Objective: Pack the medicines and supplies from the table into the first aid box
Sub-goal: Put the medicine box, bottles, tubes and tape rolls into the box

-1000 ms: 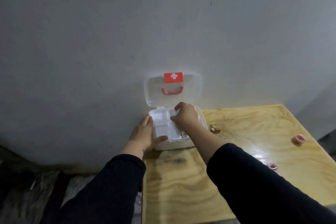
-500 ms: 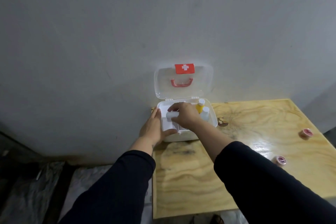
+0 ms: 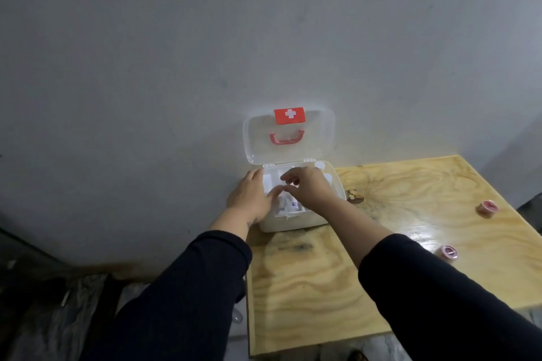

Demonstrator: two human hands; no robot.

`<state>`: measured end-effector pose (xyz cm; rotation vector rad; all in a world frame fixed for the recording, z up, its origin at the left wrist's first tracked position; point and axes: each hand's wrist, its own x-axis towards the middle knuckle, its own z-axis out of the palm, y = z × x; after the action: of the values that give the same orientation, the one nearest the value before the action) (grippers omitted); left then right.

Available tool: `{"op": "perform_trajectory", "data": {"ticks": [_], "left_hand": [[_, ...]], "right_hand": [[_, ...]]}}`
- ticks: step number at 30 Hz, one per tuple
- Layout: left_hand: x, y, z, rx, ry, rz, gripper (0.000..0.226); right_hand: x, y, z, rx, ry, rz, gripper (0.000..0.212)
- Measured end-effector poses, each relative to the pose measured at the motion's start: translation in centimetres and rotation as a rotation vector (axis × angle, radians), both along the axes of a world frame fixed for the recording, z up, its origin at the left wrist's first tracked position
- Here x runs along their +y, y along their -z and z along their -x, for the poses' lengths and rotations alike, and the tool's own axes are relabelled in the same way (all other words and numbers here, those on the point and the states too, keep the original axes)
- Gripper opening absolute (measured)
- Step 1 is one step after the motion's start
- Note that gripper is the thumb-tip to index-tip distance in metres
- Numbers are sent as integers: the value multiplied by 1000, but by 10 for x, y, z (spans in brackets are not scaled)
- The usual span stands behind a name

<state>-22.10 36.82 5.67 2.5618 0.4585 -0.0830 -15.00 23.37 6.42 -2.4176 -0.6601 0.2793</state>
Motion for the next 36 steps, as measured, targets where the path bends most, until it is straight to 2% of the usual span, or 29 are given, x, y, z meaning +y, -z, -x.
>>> {"op": "perform_trajectory", "data": {"ticks": [2, 5, 12, 18, 20, 22, 26, 32, 36], "left_hand": [[-10, -19, -17, -5, 98, -38, 56], [-44, -41, -43, 23, 257, -65, 40], [-157, -39, -83, 174, 519, -62, 37], [-233, -22, -104, 324, 725, -247, 20], [-252, -18, -113, 339, 751, -292, 28], [-271, -15, -123, 346, 759, -329, 25], [-305, -2, -146, 404, 720, -318, 40], [-332, 19, -171, 453, 644, -329, 46], [-330, 28, -169, 502, 616, -336, 45]], "right_hand": [[-19, -9, -5, -18, 51, -25, 23], [-58, -21, -11, -40, 141, 9, 25], [-188, -27, -27, 79, 323, 223, 29], [-292, -10, -43, 162, 432, 366, 33], [-321, -1, -52, 196, 434, 405, 33], [-346, 8, -65, 211, 429, 426, 33], [-387, 25, -99, 192, 408, 460, 31], [-411, 55, -147, 132, 452, 415, 30], [-413, 73, -162, 120, 407, 412, 33]]}}
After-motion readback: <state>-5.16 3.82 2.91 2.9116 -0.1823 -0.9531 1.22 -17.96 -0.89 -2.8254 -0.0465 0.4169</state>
